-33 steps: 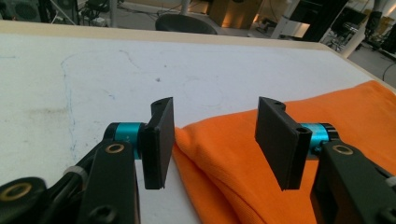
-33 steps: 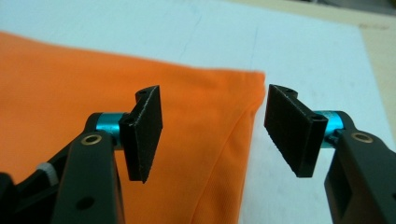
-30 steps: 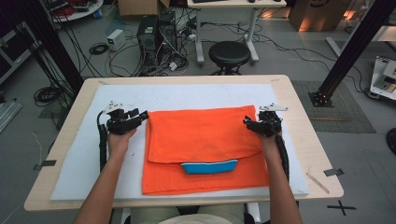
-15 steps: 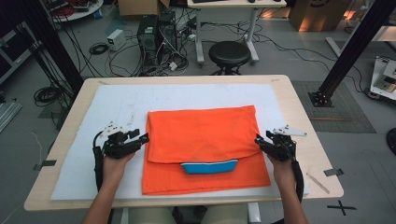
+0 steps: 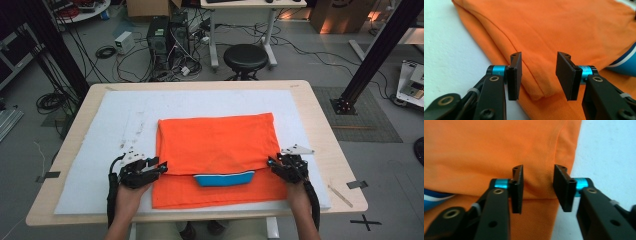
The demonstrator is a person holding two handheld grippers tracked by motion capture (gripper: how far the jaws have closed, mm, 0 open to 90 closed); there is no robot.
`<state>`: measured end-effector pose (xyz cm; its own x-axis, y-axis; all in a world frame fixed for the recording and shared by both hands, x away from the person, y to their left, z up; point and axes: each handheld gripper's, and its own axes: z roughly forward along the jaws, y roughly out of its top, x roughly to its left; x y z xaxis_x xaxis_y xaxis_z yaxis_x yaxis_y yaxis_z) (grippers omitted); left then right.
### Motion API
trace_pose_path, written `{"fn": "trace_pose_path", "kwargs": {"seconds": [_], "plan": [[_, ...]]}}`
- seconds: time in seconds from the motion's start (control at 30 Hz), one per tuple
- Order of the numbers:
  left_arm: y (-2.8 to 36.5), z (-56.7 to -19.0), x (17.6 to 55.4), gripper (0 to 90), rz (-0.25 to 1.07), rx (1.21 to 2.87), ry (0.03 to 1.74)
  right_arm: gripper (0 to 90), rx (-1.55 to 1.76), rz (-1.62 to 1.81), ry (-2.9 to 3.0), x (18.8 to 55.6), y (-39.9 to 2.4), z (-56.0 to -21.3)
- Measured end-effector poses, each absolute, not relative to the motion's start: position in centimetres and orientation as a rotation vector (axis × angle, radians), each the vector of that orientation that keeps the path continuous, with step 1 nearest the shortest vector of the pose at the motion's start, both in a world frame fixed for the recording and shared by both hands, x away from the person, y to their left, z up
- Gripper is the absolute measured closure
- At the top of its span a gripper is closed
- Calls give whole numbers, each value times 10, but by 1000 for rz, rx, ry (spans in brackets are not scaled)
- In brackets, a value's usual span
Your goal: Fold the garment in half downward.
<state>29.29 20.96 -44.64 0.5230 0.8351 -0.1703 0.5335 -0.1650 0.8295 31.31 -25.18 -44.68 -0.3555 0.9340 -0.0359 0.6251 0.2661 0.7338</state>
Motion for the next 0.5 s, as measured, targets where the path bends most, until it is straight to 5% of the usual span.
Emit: {"fn": "trace_pose_path", "kwargs": {"seconds": [0.17, 0.37, 0.5], "plan": [[201, -450, 293, 578, 454, 1917, 1140, 758, 1400, 865, 2060, 314, -252, -448], [190, -450, 290, 822, 551, 1998, 1111, 882, 1381, 839, 2044, 313, -253, -450], [194, -449, 289, 844, 525, 1960, 1109, 896, 1379, 849, 2052, 313, -254, -448]]}}
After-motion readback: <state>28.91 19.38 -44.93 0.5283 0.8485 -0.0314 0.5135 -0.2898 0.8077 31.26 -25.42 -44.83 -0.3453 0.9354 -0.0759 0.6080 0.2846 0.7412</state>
